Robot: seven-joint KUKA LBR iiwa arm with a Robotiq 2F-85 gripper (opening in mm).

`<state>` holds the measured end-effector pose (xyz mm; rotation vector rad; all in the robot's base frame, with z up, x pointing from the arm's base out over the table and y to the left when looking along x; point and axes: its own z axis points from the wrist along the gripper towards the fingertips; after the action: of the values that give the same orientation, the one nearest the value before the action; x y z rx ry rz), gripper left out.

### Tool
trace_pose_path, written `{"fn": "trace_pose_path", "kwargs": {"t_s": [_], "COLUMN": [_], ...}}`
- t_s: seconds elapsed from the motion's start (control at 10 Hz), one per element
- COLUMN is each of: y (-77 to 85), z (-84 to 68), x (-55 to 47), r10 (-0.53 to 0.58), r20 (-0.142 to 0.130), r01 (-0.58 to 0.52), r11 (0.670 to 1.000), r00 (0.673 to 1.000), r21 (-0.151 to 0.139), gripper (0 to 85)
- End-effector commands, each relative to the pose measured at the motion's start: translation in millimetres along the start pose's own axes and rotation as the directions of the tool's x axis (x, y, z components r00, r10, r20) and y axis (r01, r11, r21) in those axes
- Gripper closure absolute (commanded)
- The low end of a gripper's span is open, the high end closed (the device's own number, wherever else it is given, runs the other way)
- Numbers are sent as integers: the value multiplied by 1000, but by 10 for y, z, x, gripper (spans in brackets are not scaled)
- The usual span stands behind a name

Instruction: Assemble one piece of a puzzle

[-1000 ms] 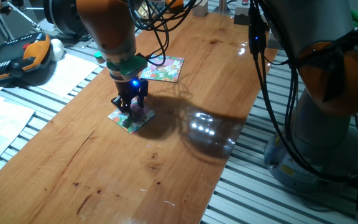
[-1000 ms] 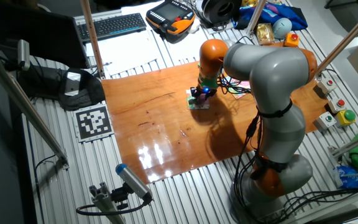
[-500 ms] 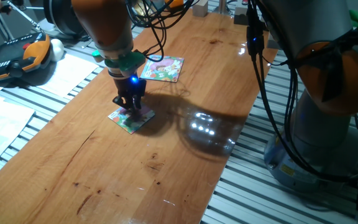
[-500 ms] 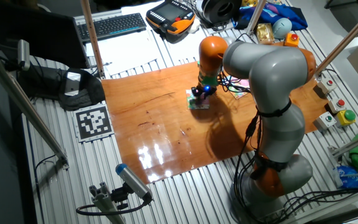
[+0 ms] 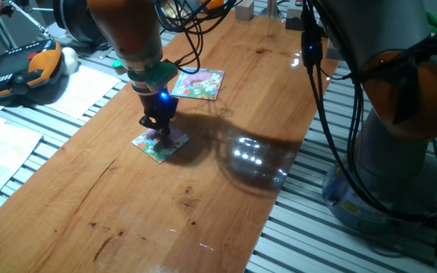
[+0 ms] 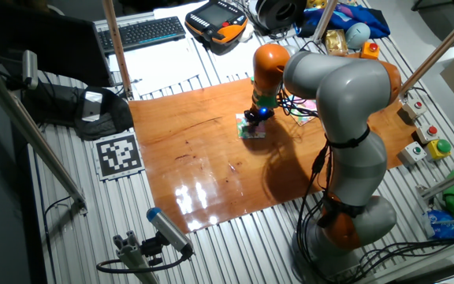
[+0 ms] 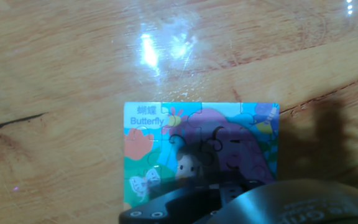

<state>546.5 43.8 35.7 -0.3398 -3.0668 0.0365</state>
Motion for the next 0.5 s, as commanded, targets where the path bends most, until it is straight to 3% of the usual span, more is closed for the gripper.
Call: {"fn": "trace_pose_path", "kwargs": {"t_s": [0.0,0.4], "y": [-18,-50], "z": [-9,63], "x": [-6,-57], "r10": [1,-5], "r20": [1,6], "r01": [-1,5], "r11": [1000,1000], "r00": [1000,1000], "r21": [6,-8], "gripper": [850,850]}}
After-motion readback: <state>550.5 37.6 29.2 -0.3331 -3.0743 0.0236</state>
